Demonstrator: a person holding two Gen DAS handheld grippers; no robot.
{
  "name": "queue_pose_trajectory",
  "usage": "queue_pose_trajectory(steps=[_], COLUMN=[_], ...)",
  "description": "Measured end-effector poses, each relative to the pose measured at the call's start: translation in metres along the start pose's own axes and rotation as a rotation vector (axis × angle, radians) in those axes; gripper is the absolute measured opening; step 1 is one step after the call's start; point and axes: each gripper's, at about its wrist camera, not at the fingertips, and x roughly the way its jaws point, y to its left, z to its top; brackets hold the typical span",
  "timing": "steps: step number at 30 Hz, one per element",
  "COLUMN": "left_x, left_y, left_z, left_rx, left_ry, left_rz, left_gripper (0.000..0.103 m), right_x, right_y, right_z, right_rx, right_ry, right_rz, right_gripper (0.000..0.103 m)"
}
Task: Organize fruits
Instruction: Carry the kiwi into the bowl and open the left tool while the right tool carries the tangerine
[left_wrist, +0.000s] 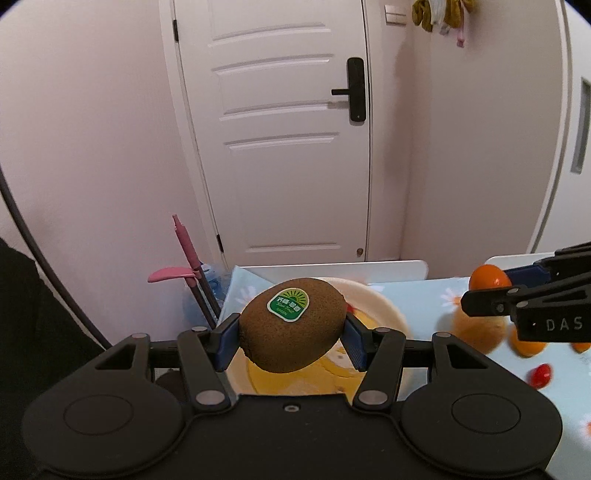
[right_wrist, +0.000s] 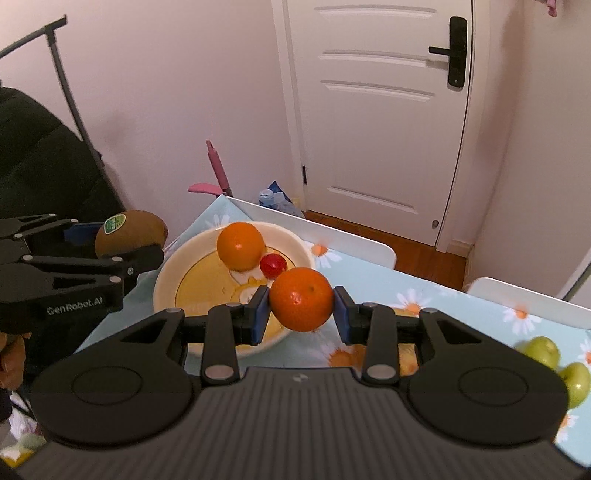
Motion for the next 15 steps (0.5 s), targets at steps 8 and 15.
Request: queue_pose_trajectory(steps=[8,15], left_x=[0.055,0.096], left_y=[0.022,0.032], left_z=[-0.004,-0.019], left_rx=[0.062,0.119], left_ry=[0.047,0.109], left_rz=[-0.065,-0.111], left_gripper=[0.061,0.061], right_x=[0.047,0.076], right_y=[0.013,0.014], right_z=[0.008,0.008], right_rx=[0.055,0.085], right_ry=[0.046,0.079], right_rz=[-0.052,-0.086], right_gripper=[0.051,0.051])
